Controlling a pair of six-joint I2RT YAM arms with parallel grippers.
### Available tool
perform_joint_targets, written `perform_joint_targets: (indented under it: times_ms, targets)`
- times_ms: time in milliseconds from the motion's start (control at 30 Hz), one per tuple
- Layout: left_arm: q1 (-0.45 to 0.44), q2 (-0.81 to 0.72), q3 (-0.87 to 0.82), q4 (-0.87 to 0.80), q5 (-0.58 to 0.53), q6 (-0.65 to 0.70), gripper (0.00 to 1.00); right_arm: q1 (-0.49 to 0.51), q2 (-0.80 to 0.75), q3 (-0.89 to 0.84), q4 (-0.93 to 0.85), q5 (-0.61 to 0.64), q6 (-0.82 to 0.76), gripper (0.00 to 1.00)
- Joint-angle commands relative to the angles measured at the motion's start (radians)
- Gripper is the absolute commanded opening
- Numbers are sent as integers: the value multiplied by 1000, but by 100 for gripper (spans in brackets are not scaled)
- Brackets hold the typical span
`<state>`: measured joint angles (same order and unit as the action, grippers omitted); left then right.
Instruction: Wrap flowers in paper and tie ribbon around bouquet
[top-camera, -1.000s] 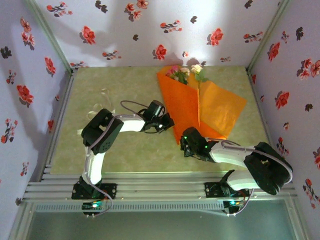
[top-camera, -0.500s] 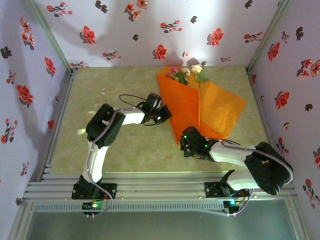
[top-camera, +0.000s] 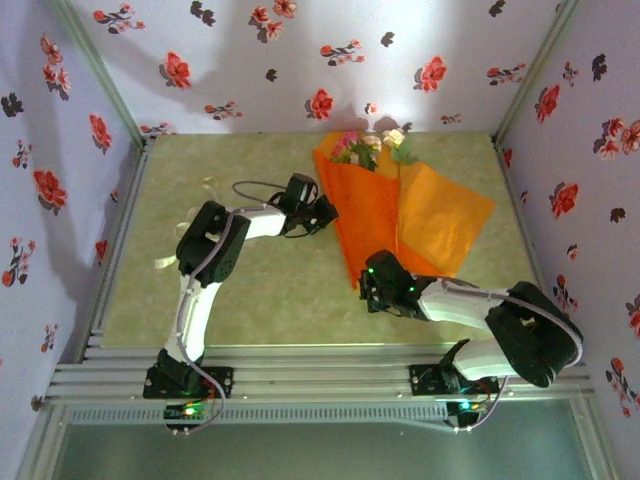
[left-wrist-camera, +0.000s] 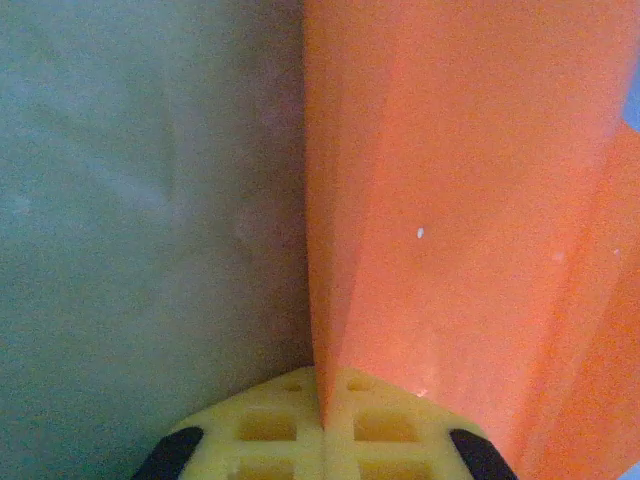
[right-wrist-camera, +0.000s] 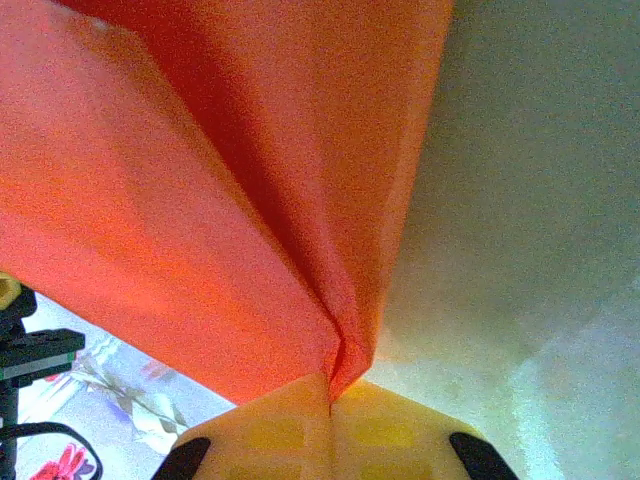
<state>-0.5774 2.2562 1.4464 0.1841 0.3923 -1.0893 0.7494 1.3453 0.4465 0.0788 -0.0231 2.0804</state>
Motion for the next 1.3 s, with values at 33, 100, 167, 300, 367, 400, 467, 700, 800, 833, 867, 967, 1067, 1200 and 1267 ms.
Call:
perform_joint_targets:
  times_ms: [33, 100, 167, 300, 367, 400, 467, 700, 800, 833, 867, 967, 1067, 1200, 1267]
  targets:
    - [32, 47, 60, 22, -66, -8, 14, -11, 10, 8, -89, -39, 110, 0]
    - [41, 59, 81, 13, -67, -11, 26, -12, 10, 9, -95, -44, 109, 0]
    - [49, 74, 100, 11, -68, -20, 22, -14, 9, 9, -100, -49, 104, 0]
    - [65, 99, 124, 33, -67, -43, 0, -17, 12, 6, -102, -55, 103, 0]
    - [72, 112, 141, 39, -68, -53, 0, -18, 13, 4, -100, -60, 101, 0]
    - [76, 117, 149, 40, -69, -55, 0, -19, 12, 2, -99, -60, 101, 0]
    - [83, 130, 174, 31, -69, -58, 13, -19, 12, 3, -100, -62, 99, 0]
    - [116, 183, 261, 7, -67, -71, 0, -25, 6, -4, -101, -63, 99, 0]
    - [128, 201, 298, -15, -65, -63, 0, -28, 6, -8, -94, -64, 99, 0]
    - [133, 207, 306, -19, -65, -63, 0, -27, 7, -10, -93, -65, 99, 0]
    - [139, 212, 314, -25, -66, -70, 10, -27, 9, -10, -92, -66, 100, 0]
    - [150, 228, 338, -33, -66, -73, 13, -28, 9, -11, -90, -67, 99, 0]
    - [160, 247, 366, -34, -64, -82, 0, -27, 9, -12, -91, -67, 98, 0]
    - [172, 272, 399, -25, -64, -102, 0, -28, 8, -10, -98, -70, 99, 0]
    - [179, 284, 423, -30, -66, -105, 15, -29, 7, -12, -99, -70, 97, 0]
